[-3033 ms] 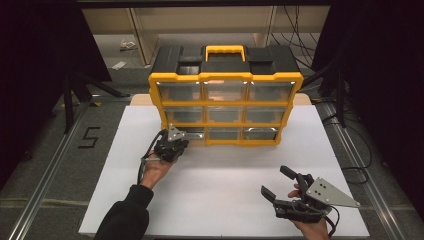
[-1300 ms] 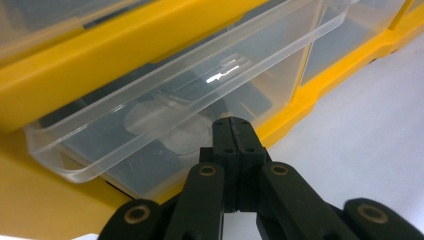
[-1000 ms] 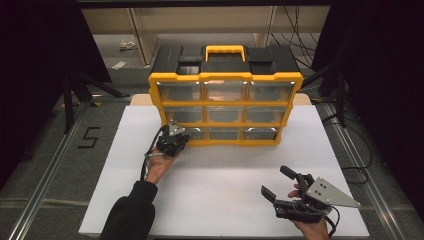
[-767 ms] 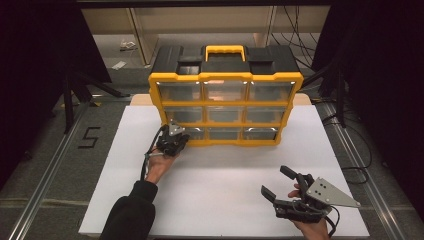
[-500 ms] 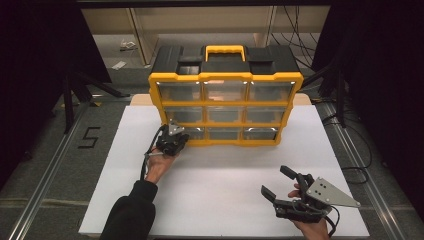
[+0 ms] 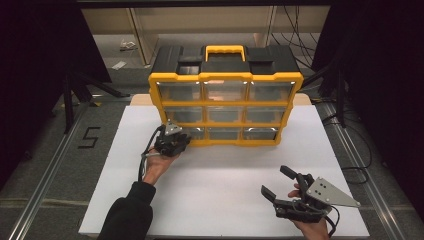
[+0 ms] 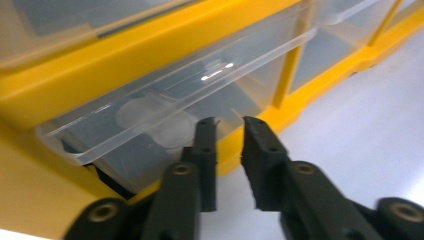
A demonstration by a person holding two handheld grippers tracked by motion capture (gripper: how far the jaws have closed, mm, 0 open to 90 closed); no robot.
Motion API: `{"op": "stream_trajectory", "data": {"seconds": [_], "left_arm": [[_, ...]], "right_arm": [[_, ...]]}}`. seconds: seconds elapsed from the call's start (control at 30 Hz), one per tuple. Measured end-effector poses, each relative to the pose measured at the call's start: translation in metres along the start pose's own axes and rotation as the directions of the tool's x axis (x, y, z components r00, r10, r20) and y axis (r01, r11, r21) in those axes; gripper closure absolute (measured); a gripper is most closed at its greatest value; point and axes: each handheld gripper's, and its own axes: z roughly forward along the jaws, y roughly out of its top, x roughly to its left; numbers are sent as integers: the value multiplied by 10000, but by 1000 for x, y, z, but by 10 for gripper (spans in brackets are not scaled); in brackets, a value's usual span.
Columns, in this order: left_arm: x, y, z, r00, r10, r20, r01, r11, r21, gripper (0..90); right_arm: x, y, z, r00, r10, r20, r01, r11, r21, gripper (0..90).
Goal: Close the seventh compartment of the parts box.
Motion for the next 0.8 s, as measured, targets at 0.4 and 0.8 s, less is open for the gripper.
{"op": "stream_trajectory", "data": {"seconds": [0.4,0.8], "left_arm": [[-6,1,-4,9979,-166,634,163,9999,58,336],[-10,3,-12,9901,-447,1329,482,9986,-231,225]], "right_arm": [[0,0,0,10000,-61,0,61,10000,-29,157],[0,0,0,10000,-74,-8,74,10000,-15,157]]}}
